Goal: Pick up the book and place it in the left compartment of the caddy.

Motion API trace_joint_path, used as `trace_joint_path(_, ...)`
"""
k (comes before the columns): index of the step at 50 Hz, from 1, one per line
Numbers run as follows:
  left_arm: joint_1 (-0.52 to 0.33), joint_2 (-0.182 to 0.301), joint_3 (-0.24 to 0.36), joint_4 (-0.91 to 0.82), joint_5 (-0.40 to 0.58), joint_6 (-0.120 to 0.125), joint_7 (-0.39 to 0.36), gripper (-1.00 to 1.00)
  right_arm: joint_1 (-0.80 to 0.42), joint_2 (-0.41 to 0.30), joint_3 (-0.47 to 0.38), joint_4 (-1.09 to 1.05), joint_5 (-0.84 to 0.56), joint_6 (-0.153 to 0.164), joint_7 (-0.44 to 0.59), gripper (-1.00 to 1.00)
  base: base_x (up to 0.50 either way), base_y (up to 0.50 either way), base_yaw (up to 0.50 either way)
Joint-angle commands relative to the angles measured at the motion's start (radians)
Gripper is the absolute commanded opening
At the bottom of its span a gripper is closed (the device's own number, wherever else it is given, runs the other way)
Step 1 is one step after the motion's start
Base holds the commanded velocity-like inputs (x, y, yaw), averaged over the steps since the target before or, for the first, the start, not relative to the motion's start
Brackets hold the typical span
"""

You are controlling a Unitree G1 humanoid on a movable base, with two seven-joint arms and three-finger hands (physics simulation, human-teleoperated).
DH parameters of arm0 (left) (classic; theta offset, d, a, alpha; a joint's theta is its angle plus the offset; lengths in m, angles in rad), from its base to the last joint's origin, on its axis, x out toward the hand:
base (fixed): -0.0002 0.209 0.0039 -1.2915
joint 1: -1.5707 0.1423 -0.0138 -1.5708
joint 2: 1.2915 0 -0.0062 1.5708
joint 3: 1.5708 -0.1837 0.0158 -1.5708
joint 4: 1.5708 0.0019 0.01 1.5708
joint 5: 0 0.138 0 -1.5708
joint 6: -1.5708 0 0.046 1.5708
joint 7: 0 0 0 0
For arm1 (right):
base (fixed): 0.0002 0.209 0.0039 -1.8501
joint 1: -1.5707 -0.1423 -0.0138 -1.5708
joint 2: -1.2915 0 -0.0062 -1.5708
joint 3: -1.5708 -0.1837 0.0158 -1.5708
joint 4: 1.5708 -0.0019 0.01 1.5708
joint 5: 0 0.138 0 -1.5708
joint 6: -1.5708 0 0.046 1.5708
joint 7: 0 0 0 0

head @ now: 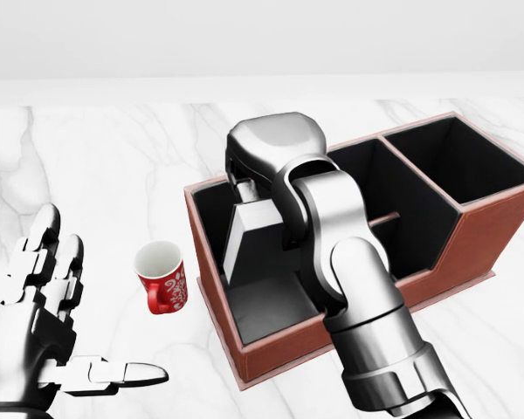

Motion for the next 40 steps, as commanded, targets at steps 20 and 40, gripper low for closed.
trace_joint_path(20, 0.004, -0.001, -0.007, 0.009, 0.001, 0.0, 0.003, 1.0, 0.008, 0.002, 0.003, 0.152, -0.01, -0.026, -0.144, -1.0, 0.0, 0.0, 0.0)
trace_joint_path(40, 0.008, -0.001, -0.004, 0.009, -0.002, 0.0, 0.0, 1.0, -0.005, -0.007, 0.009, 0.259, -0.022, -0.034, -0.217, -1.0, 0.0, 0.0, 0.0)
